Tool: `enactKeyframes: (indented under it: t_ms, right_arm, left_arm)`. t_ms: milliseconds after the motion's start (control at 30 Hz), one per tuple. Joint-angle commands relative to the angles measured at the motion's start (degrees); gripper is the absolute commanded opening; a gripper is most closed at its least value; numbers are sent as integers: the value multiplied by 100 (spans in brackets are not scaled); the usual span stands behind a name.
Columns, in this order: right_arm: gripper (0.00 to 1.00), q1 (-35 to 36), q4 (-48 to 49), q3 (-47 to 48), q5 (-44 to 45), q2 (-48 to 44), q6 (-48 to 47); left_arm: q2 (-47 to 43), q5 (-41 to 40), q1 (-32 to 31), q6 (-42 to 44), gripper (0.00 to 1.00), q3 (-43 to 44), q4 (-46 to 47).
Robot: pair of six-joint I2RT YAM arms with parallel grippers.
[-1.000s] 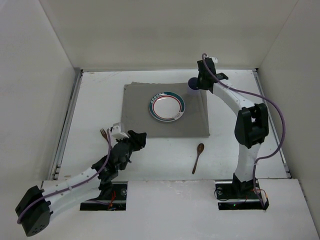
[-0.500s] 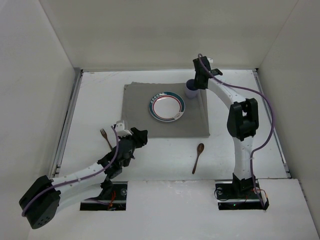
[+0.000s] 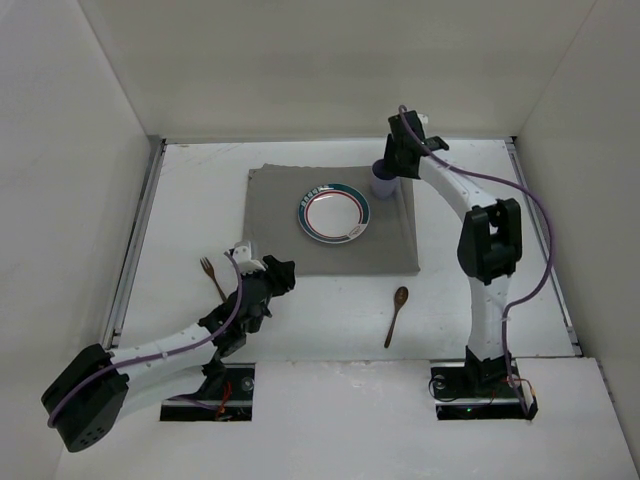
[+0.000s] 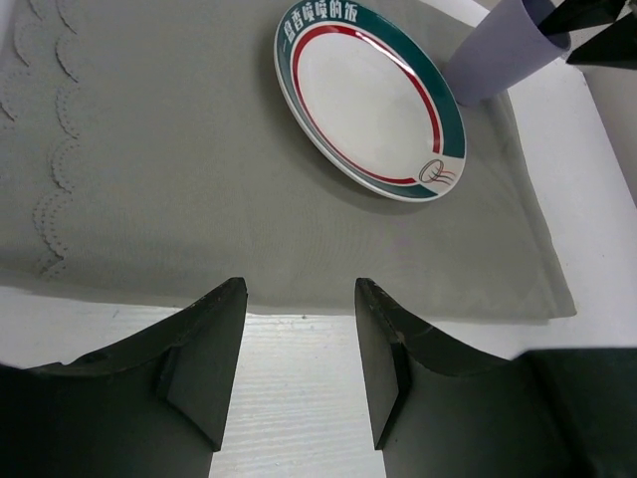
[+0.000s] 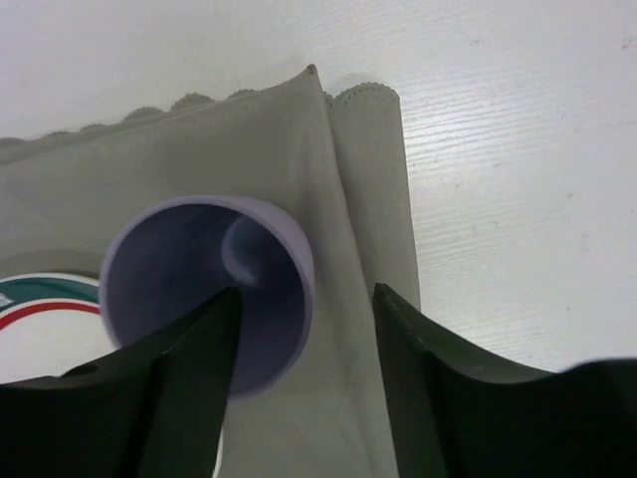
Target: Set the dinner table for one person
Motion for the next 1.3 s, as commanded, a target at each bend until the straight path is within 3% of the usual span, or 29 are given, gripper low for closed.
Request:
enactKeyframes:
  t_ms: [0,200,333,400,500,567,700,867,967,1267]
  right_arm:
    - [63,-18,284,-150,-46,-835,-3]
    - [74,166,1100,-1677,86,-2301,242]
    - [76,552,2048,-3625,296,-3768,550]
    - [63,973,2332,-4707,481,-4411,840]
    - [34,1816,2097,-5966,928,-5001,1568]
    - [29,2387,1510,-6485,1393,-5291,2217]
    - [32,3232,-2,-6821,1449,-5600,3388]
    - [56,3893,-726,-7120,1124,-5750,4347]
    - [56,3972,-403,-7313,861,-5724,4480]
    - [41,4104,257,-7481,772,-4977,4919]
  left_arm:
    - [-20,-134,20,83,45,-18,406]
    - [-100,-178,29,100,46,-53,406]
    - [-424,-187,37,136,46,-97,353]
    - [-521,-240,55,145,46,-141,344]
    - [-530,-222,64,145,46,-133,336]
    - [-486,-257,73,179,46,-124,336]
    - [-521,-249,178,180,46,-150,336]
    - [-407,-231,187,171,47,-132,371]
    - [-425,-196,169,171,47,-132,388]
    - [-372,-196,204,145,47,-159,415]
